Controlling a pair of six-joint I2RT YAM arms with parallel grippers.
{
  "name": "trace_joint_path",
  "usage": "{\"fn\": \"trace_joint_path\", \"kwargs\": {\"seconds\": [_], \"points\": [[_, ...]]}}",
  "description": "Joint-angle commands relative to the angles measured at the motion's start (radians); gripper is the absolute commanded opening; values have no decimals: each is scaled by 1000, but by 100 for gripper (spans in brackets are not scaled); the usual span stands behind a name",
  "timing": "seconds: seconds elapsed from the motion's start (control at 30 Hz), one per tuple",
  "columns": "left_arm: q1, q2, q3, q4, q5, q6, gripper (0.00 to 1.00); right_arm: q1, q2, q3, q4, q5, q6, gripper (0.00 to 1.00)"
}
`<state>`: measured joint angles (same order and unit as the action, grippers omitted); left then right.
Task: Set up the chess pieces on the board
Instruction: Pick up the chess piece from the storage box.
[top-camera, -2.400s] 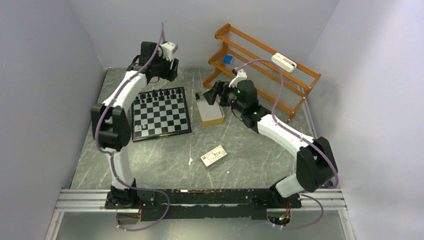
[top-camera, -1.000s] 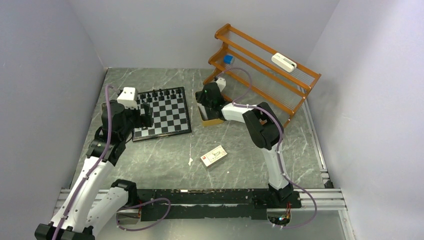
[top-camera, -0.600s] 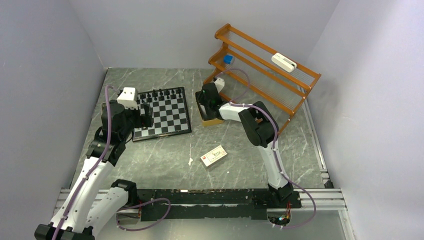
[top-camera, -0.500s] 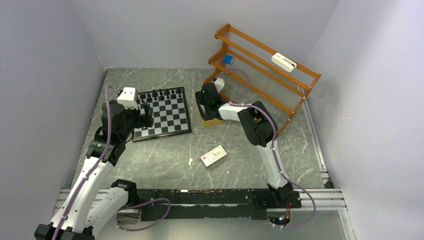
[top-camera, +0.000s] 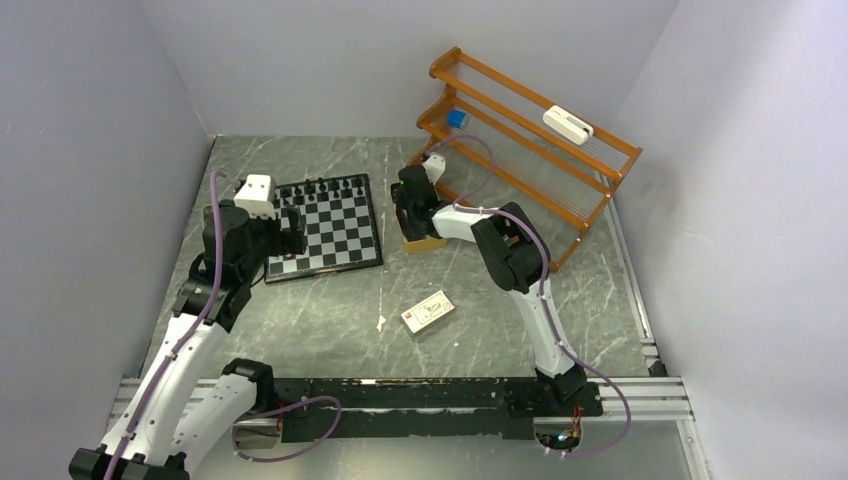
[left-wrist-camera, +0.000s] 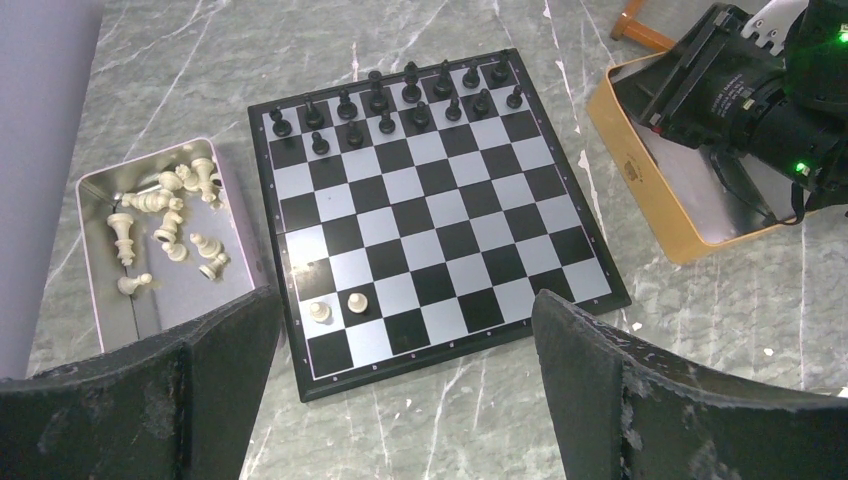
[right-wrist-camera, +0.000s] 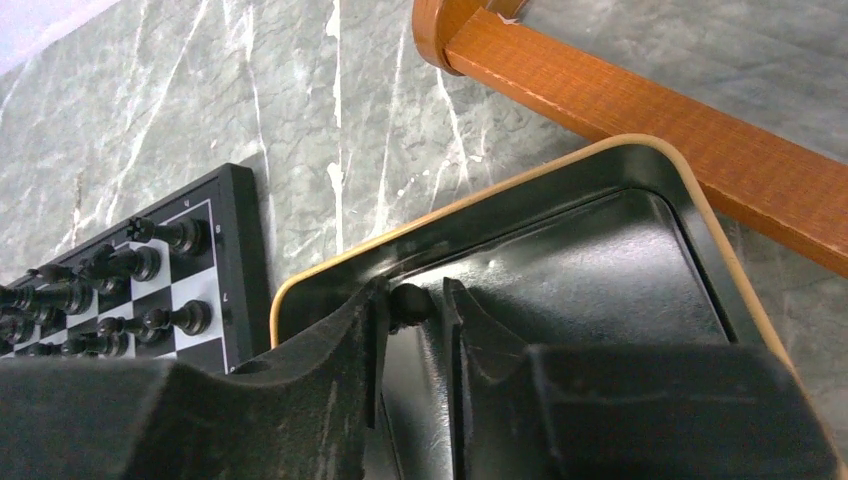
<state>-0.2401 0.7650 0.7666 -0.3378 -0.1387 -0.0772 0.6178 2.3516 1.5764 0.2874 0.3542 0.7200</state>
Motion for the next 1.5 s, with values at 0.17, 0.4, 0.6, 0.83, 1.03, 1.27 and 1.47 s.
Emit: {"fn": "trace_joint_path", "kwargs": {"seconds": [0.17, 0.4, 0.6, 0.83, 1.03, 1.27, 1.47], "points": [[-7, -9, 12, 6, -6, 0, 99, 7, -39, -29, -51, 71, -81, 23], [-7, -9, 12, 5, -8, 1, 99, 5, -80, -67, -63, 50, -112, 20], [-7, -8, 13, 3, -8, 2, 99, 6, -141, -139, -47, 42, -135, 18], [-7, 0, 15, 0, -11, 3, 99, 4, -185, -196, -30, 31, -164, 17], [-7, 33, 20, -1, 27, -12, 99, -10, -199, -206, -34, -1, -170, 16], [-7, 52, 10, 7, 36, -19, 99, -25, -218, -221, -22, -67, -175, 15], [-7, 161, 48, 22, 159, -63, 99, -56, -273, -237, -26, -127, -155, 13]]}}
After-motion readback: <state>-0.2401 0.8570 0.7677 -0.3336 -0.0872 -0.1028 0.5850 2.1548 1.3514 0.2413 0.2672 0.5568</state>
